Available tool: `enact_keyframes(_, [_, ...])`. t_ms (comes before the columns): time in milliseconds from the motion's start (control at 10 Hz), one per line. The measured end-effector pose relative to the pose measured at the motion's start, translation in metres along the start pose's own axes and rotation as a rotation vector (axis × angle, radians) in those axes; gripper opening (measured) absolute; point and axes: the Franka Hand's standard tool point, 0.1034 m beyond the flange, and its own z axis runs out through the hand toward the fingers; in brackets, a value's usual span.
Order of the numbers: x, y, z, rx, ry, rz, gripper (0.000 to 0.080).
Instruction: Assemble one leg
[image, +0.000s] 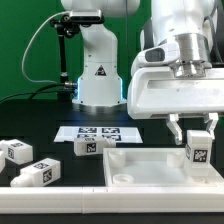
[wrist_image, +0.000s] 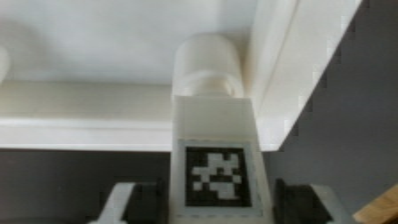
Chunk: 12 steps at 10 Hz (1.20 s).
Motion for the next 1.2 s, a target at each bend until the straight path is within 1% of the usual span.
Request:
enact_keyframes(400, [0.001, 0.002, 0.001, -0.004, 0.022, -0.002, 0.0284])
enact_keyframes(500, [0.001, 0.003, 0.001, -0.004, 0.022, -0.002, 0.0470])
enact_keyframes(600, [0.001, 0.003, 0.001, -0.004, 0.016, -0.002, 0.0470])
enact_keyframes(700, [0.004, 0.004, -0.003, 0.005, -0.029, 0.003, 0.0594])
enact_keyframes(800, [0.013, 0.006, -0.010, 0.011, -0.054, 0.011, 0.0632])
enact_keyframes(1000, [0.022, 0.007, -0.008, 0.017, -0.084, 0.021, 0.0645])
enact_keyframes(1100, [0.021, 0.005, -0.004, 0.026, -0.124, 0.025, 0.0648])
enact_keyframes(1200, [0.019, 0.000, 0.000, 0.044, -0.222, 0.049, 0.0648])
